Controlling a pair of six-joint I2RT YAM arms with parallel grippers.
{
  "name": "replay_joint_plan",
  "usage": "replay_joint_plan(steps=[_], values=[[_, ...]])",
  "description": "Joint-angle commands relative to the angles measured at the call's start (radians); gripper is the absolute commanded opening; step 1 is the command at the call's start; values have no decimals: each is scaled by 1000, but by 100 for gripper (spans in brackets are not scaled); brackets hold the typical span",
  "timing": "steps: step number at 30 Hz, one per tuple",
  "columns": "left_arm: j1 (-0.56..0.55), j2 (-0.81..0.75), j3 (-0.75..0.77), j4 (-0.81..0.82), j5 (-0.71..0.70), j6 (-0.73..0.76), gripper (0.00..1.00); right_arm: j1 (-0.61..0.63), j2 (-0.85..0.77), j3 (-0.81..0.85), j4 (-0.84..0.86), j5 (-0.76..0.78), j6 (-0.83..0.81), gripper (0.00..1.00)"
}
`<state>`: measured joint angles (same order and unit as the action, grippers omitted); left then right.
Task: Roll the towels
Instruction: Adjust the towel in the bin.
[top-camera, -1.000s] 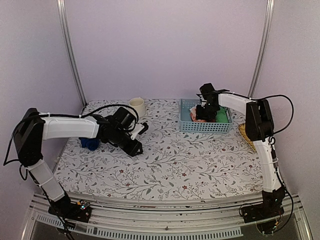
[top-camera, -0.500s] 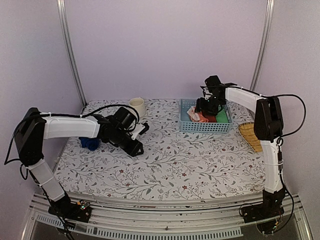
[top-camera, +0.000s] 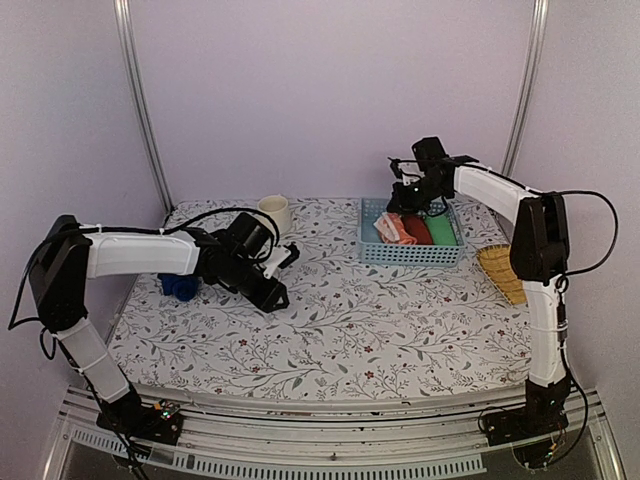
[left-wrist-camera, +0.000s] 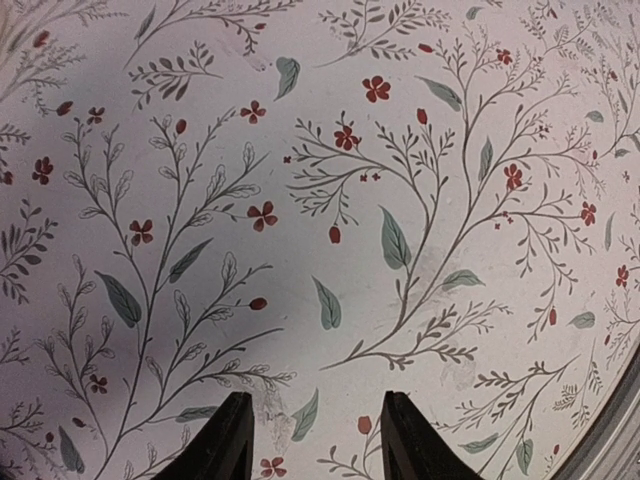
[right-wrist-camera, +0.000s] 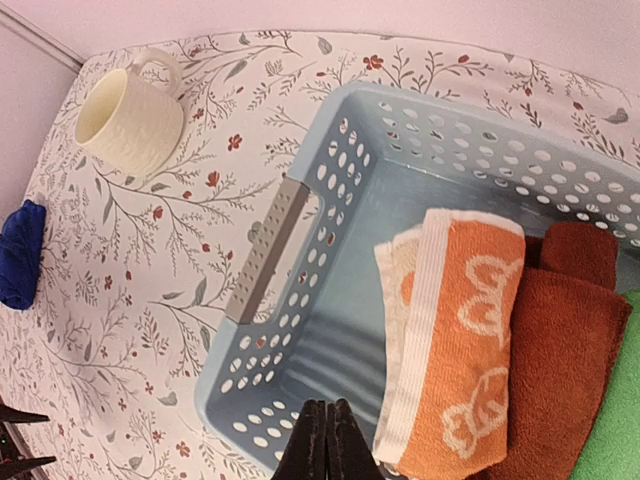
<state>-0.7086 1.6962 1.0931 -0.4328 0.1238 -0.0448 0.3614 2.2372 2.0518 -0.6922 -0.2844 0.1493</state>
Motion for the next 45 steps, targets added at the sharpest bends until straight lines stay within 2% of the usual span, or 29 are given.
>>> replay_joint_plan(steps=[1,4,9,13,19,29,32,40,42,45], values=[[9,-6,18,-14,10,7,46,-1,82,64,0,-13,-62,2],[8,-10,16,-14,8,6,46,9,164,117,-34,43,-77,1],[8,-8,17,-14,5,6,46,20,233,169,-52,35,-99,1],[9,2,20,-15,8,8,46,44,264,196,-55,159,-83,2],[9,10,25,-15,12,8,46,58,306,201,-62,337,25,9],[9,13,25,-15,13,6,46,52,325,217,-61,514,141,7],[8,12,25,-15,13,5,46,51,315,217,-52,530,170,4],[9,12,23,-15,12,3,46,51,306,218,-38,478,159,3],[9,8,19,-13,11,3,46,52,292,217,-33,485,129,6],[9,5,13,-8,3,1,46,51,249,215,-30,500,95,16]])
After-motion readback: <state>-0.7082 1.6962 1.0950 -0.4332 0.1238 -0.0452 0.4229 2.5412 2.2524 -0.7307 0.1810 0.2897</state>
